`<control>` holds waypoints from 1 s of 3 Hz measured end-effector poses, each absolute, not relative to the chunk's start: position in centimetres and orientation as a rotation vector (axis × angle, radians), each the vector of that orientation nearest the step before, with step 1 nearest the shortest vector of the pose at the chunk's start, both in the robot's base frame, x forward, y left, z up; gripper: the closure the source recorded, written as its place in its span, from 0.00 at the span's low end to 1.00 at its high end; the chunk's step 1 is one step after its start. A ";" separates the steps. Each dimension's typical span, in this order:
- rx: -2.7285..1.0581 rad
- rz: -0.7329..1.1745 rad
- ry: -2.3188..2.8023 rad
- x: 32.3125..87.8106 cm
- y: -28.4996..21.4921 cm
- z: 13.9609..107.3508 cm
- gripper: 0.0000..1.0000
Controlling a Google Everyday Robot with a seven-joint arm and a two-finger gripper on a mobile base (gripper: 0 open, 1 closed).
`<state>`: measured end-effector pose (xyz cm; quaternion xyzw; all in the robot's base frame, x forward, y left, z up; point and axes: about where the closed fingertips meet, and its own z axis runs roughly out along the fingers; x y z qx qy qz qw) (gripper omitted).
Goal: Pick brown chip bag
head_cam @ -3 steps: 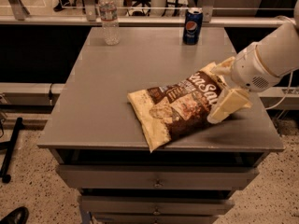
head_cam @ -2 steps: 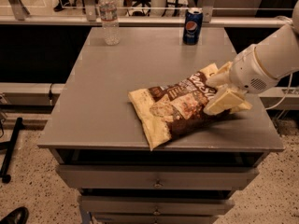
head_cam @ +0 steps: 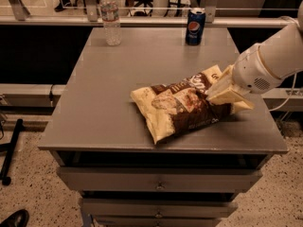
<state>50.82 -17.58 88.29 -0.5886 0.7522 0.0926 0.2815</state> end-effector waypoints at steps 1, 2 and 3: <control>-1.565 0.235 1.991 51.1 -17.3 90.4 1.00; -1.523 0.254 1.958 51.7 -16.9 92.9 1.00; -1.427 0.296 1.905 52.2 -16.5 97.9 1.00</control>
Offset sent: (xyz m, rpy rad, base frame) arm 0.0217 0.0097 0.0919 0.1545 -0.1013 -0.0332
